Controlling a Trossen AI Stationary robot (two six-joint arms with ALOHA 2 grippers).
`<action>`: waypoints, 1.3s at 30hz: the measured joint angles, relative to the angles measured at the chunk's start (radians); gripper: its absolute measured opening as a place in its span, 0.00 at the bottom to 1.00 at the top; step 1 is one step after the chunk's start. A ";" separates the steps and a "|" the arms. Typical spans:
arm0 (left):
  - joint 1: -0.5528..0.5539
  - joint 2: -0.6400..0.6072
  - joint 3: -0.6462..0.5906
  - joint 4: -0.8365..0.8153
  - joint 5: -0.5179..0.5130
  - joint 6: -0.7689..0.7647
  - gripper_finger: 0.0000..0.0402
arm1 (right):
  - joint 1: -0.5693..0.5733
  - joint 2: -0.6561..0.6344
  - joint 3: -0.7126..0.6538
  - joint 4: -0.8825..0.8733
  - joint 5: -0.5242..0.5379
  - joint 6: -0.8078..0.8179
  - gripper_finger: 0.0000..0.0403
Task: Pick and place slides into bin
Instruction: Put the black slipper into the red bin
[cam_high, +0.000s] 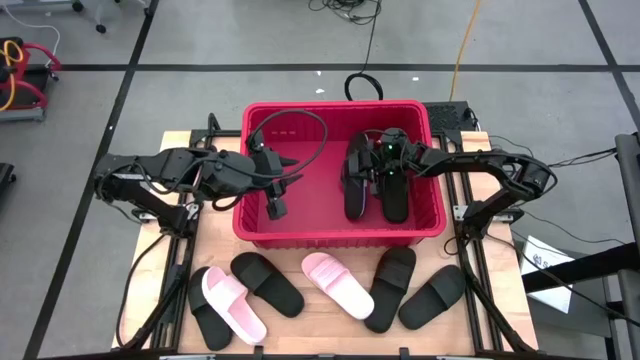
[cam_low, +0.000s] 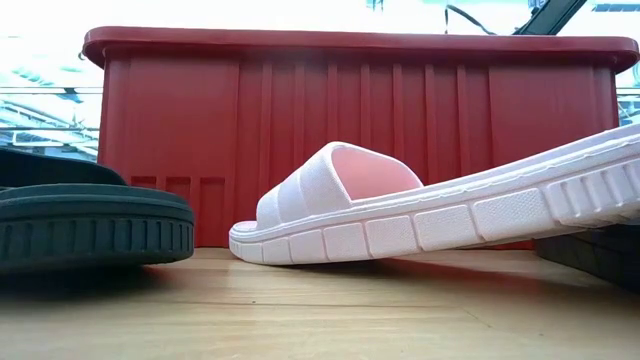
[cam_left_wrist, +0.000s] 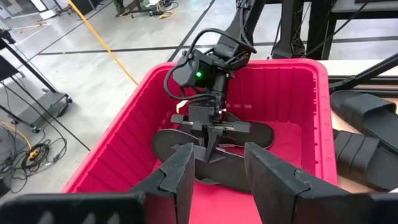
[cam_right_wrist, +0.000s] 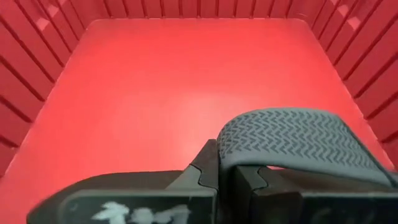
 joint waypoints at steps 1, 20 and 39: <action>0.000 0.000 0.000 0.000 0.000 0.000 0.35 | -0.001 0.000 0.000 0.001 -0.001 0.000 0.00; 0.000 0.000 0.000 -0.001 0.000 -0.003 0.35 | 0.002 0.001 0.000 0.011 -0.035 -0.114 0.01; 0.000 0.001 0.000 0.003 0.002 -0.002 0.35 | 0.007 0.045 0.000 0.024 0.009 -0.130 0.02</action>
